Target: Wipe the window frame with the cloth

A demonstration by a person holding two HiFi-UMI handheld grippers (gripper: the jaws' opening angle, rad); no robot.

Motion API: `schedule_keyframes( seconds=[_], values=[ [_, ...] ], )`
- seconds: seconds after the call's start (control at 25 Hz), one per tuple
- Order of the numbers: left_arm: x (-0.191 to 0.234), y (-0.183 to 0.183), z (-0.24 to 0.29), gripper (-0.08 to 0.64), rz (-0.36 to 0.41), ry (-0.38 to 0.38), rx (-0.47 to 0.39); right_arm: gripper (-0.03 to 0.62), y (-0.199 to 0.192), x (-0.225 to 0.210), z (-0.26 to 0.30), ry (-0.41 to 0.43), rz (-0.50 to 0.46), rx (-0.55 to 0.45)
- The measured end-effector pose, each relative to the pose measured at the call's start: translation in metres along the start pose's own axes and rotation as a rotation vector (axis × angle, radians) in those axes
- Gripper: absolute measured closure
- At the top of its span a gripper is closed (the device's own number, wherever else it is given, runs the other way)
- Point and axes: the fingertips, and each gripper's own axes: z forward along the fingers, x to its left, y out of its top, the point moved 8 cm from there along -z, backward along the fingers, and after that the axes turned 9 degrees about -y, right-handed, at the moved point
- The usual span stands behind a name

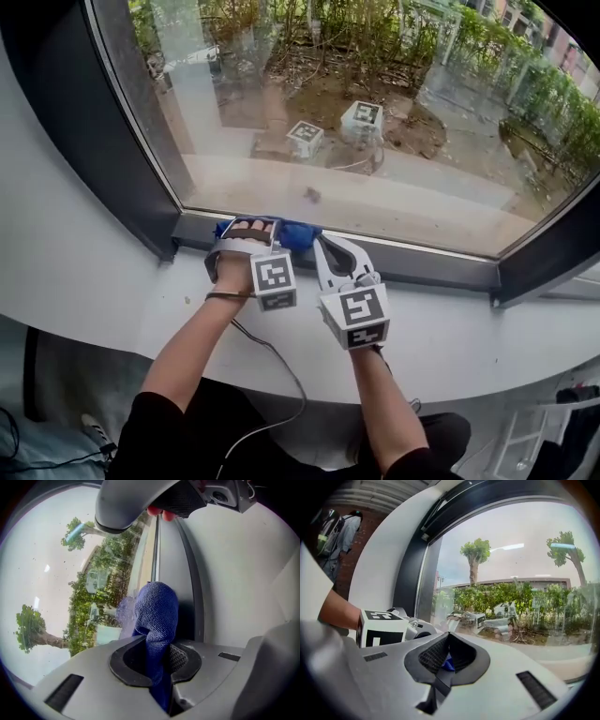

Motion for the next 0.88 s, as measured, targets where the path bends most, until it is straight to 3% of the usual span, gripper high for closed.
schedule_keyframes(
  seconds=[0.24,0.48,0.72,0.88],
  values=[
    [0.001,-0.017,0.003,0.509,-0.020,-0.013,0.035,0.586,0.006,0.005,0.014,0.026,-0.013,-0.008],
    [0.006,-0.048,0.002,0.509,-0.175,-0.031,0.100,0.586,0.011,0.018,0.030,0.084,-0.019,-0.025],
    [0.008,-0.071,0.004,0.509,-0.274,0.006,0.092,0.586,0.012,0.035,0.049,0.145,-0.019,-0.043],
    [0.010,-0.084,0.006,0.509,-0.328,-0.025,0.112,0.586,0.014,0.045,0.061,0.176,-0.044,-0.048]
  ],
)
